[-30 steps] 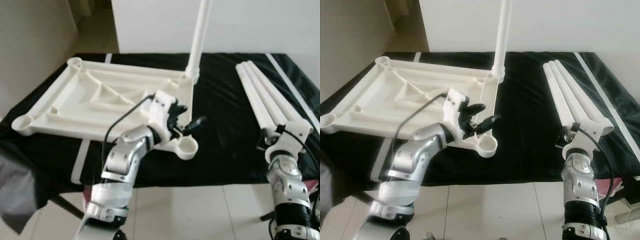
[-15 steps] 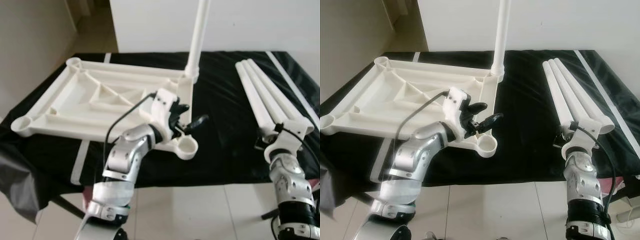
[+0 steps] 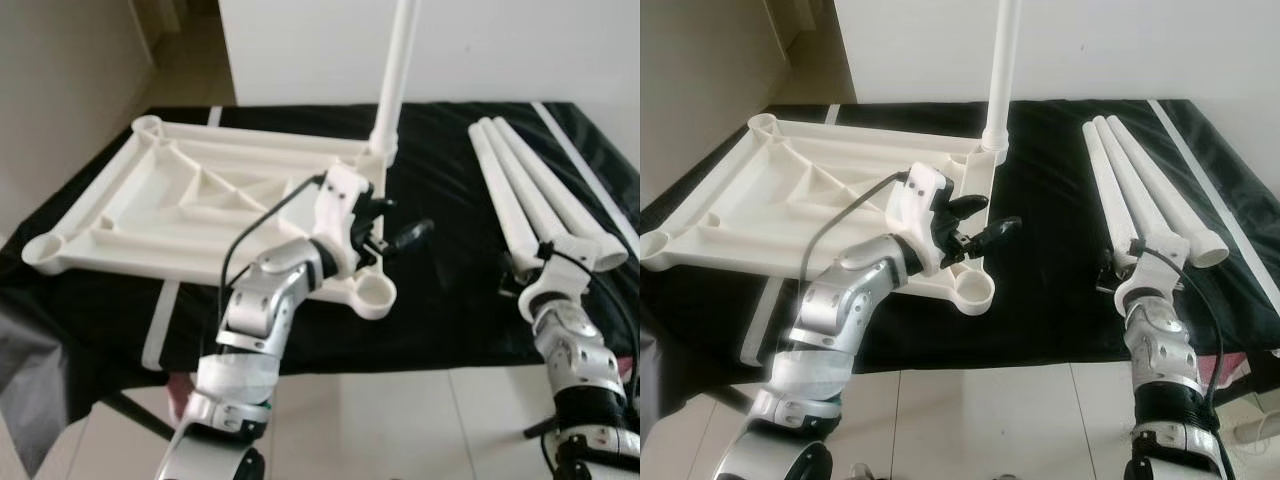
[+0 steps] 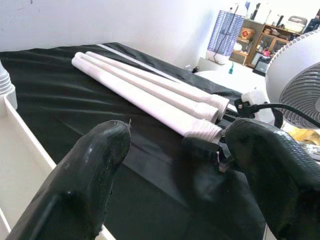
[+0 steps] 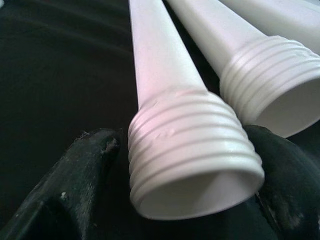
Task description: Building children table
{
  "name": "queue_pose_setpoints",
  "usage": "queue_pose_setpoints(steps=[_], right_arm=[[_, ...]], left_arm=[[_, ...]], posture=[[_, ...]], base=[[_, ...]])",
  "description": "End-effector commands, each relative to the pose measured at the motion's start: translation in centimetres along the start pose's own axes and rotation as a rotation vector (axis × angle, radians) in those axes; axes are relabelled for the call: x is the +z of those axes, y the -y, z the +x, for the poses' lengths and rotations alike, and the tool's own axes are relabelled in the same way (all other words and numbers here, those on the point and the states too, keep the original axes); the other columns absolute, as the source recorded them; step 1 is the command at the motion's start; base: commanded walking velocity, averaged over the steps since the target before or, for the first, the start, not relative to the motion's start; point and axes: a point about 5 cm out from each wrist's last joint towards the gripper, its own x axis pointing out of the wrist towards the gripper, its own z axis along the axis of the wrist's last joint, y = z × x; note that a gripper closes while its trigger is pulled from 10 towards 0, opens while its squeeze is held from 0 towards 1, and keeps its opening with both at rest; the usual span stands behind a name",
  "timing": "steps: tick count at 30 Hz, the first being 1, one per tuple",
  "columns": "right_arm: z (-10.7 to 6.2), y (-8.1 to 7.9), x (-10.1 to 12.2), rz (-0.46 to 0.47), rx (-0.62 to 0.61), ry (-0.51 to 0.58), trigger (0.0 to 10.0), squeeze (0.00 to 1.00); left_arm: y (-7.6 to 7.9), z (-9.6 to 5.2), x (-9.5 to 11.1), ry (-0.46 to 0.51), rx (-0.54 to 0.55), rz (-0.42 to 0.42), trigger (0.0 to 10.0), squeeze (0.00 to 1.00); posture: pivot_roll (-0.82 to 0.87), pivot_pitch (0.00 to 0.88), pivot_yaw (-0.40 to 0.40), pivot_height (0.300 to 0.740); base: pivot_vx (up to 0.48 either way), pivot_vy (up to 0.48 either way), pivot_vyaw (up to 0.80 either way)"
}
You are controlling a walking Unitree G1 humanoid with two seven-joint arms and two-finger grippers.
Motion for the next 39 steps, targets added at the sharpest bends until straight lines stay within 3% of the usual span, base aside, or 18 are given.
queue_pose_setpoints(steps=[1,3,4,5,14,19,22,25,31,35,39], right_arm=[[0.3,-0.6,-0.1,-0.002,0.040,-0.004,0.0,0.00],[0.3,-0.6,-0.1,-0.001,0.042,-0.006,0.0,0.00],[0.3,-0.7,-0.2,-0.003,0.041,-0.010,1.6,0.00],[0.1,-0.9,-0.4,0.001,0.054,-0.016,10.0,0.00],[-1.7,-2.9,-1.6,0.027,0.120,-0.028,10.0,0.00],[-3.6,-6.0,-2.4,0.050,0.194,-0.044,10.0,0.00],[-4.4,-7.1,-2.5,0.062,0.209,-0.045,10.0,0.00],[-5.3,-7.4,-2.6,0.070,0.204,-0.043,10.0,0.00],[-6.2,-6.7,-2.8,0.062,0.137,-0.046,10.0,0.00],[-8.1,-6.3,-3.4,0.037,0.076,-0.029,10.0,0.00],[-9.7,-7.1,-3.8,0.023,0.104,-0.038,10.0,0.00]], left_arm=[[-0.4,0.3,0.3,0.011,0.096,-0.007,10.0,0.00],[-0.4,0.3,0.3,0.013,0.094,-0.007,10.0,0.00],[-0.4,0.3,0.4,0.015,0.093,-0.006,10.0,0.00],[-0.4,0.4,0.5,0.018,0.093,-0.007,10.0,0.00],[-0.4,0.5,0.7,0.027,0.096,-0.009,10.0,0.00],[-0.4,0.7,1.0,0.036,0.091,-0.015,10.0,0.00],[-0.3,0.8,1.2,0.041,0.087,-0.014,10.0,0.00],[-0.3,0.9,1.3,0.045,0.086,-0.012,10.0,0.00],[-0.3,0.9,1.2,0.047,0.091,-0.013,10.0,0.00],[-0.4,0.7,1.4,0.063,0.097,-0.021,10.0,0.00],[-0.6,0.6,1.5,0.055,0.108,-0.024,10.0,0.00]], posture=[[-0.06,0.050,0.027,0.740],[-0.06,0.048,0.027,0.740],[-0.06,0.048,0.027,0.740],[-0.06,0.048,0.025,0.740],[-0.07,0.056,0.026,0.740],[-0.08,0.063,0.031,0.740],[-0.08,0.065,0.031,0.740],[-0.09,0.068,0.030,0.740],[-0.09,0.071,0.027,0.740],[-0.09,0.071,0.026,0.740],[-0.09,0.073,0.029,0.740]], base=[[0.000,0.000,0.00],[0.000,0.000,0.00],[0.000,0.000,0.00],[0.000,0.000,0.00],[0.000,0.000,0.00],[0.000,0.000,0.00],[0.000,0.000,0.00],[0.000,0.000,0.00],[0.000,0.000,0.00],[0.000,0.000,0.00],[0.000,0.000,0.00]])
